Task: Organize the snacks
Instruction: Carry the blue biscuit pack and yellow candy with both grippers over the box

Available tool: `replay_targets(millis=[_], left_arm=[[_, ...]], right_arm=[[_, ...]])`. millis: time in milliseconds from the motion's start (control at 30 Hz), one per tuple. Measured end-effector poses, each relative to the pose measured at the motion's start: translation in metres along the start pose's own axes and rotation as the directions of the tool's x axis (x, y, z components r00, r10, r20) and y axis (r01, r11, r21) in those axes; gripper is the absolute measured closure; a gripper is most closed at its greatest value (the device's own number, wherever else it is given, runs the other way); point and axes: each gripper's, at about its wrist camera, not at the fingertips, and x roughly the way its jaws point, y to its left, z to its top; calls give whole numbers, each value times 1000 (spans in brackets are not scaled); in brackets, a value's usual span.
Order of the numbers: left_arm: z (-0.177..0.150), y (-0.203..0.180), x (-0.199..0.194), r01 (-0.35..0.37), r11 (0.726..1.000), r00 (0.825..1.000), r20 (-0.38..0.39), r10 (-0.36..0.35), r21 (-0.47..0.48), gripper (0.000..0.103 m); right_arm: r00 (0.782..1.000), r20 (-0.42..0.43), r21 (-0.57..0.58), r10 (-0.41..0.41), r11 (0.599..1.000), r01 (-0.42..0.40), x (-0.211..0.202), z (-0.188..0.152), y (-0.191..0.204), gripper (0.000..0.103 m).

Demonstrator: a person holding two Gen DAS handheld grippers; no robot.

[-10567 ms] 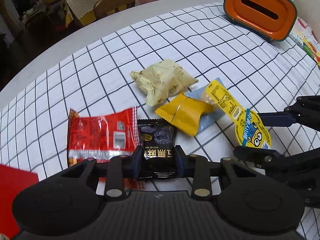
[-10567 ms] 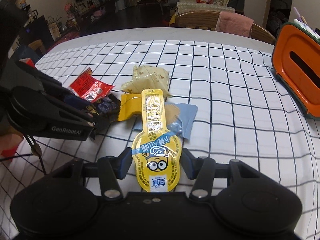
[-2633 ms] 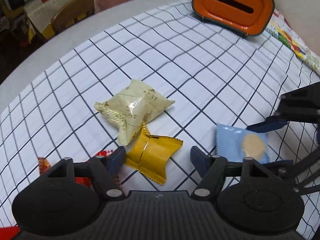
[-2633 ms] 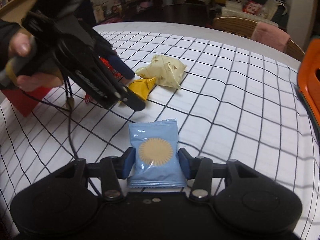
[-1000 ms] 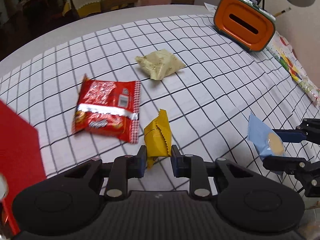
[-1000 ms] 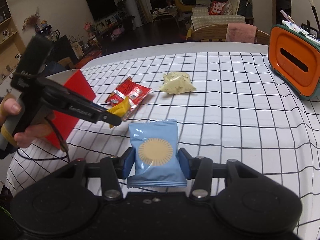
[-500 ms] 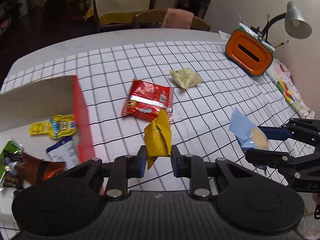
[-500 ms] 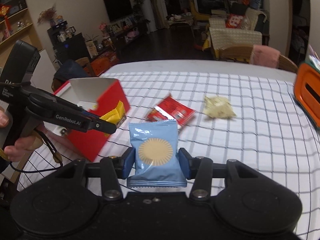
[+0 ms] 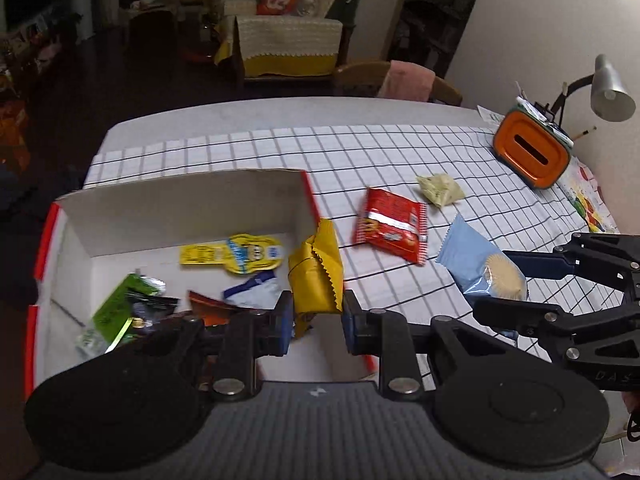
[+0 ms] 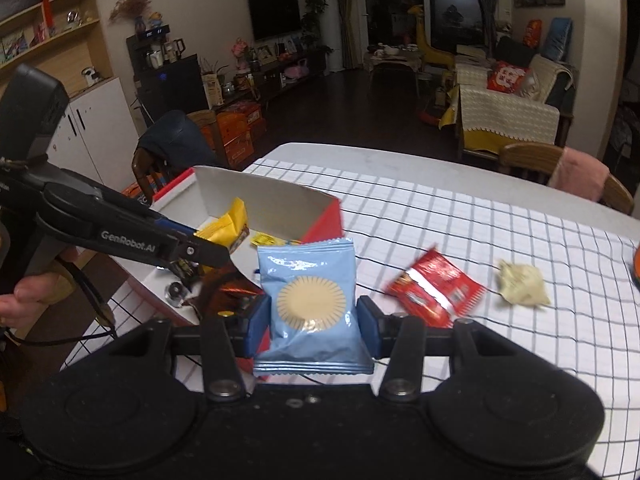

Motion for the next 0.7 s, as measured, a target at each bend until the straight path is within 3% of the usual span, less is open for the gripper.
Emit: replay_targets(millis=[400,700], left_arm=[[-16,87,-18,-88,995,996,6,89,-37,79],[-19,134,-1,-200,980,978,-62,200,-9,79]], right_arm=[[998,-45,-62,-46,997,43,61,30,63,57],[987,-106,-116,-123,987,110,124,49,88,57]])
